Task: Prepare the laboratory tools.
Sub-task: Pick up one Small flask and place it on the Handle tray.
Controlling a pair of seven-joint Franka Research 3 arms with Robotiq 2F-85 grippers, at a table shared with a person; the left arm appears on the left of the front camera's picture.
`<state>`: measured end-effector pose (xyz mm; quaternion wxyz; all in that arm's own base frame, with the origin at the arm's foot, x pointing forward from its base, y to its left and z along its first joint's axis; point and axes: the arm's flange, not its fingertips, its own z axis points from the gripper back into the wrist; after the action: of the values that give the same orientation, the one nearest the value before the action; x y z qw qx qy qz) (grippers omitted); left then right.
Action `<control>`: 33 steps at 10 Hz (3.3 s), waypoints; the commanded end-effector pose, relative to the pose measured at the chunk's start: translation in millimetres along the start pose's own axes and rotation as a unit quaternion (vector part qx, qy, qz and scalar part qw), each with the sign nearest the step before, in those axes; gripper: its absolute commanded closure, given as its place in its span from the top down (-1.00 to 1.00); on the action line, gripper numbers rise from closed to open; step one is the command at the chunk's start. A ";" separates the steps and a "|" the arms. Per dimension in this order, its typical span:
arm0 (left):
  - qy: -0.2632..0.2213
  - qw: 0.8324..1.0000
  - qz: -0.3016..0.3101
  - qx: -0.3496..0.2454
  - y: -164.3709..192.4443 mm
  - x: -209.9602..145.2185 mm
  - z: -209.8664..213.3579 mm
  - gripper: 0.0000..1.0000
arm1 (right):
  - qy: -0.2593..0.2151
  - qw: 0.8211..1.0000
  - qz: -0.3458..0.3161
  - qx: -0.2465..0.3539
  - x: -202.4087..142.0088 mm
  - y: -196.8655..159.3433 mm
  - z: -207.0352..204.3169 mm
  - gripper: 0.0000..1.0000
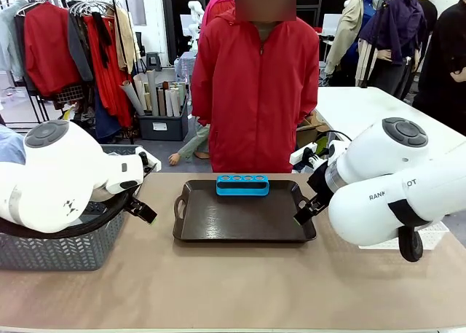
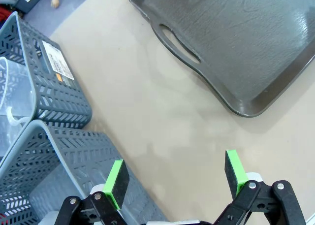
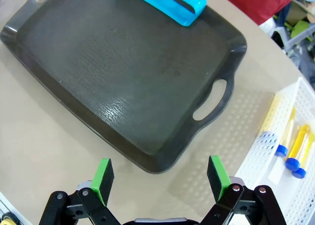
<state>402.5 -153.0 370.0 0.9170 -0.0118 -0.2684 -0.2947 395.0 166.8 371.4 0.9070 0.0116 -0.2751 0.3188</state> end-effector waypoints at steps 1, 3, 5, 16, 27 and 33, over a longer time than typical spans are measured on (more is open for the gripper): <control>0.014 1.000 -0.020 -0.003 -1.1 -2.5 1.0 1.00 | 0.006 1.000 0.006 -0.020 -2.0 -1.4 2.4 1.00; 0.005 0.999 -0.038 -0.020 -4.1 -3.6 8.2 1.00 | 0.025 0.999 0.021 -0.037 -0.7 0.6 10.8 1.00; -0.008 0.998 -0.051 -0.022 -7.0 -5.6 17.9 1.00 | 0.042 0.997 0.029 -0.057 1.9 4.0 15.7 1.00; -0.013 0.998 -0.065 -0.014 -13.4 10.0 17.6 1.00 | 0.045 0.997 0.032 -0.047 -1.7 -1.5 18.9 1.00; -0.143 0.967 -0.207 -0.041 2.1 -21.2 85.0 1.00 | -0.014 0.994 0.002 0.111 42.5 -29.6 80.5 1.00; -0.138 0.970 -0.194 -0.036 5.3 33.2 85.5 1.00 | -0.017 0.996 -0.012 0.092 47.3 -29.3 89.7 1.00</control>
<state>386.5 -149.1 460.9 0.7933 -0.0306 -0.3778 -0.4764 398.5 153.5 477.0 0.8996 0.0999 -0.2625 0.3344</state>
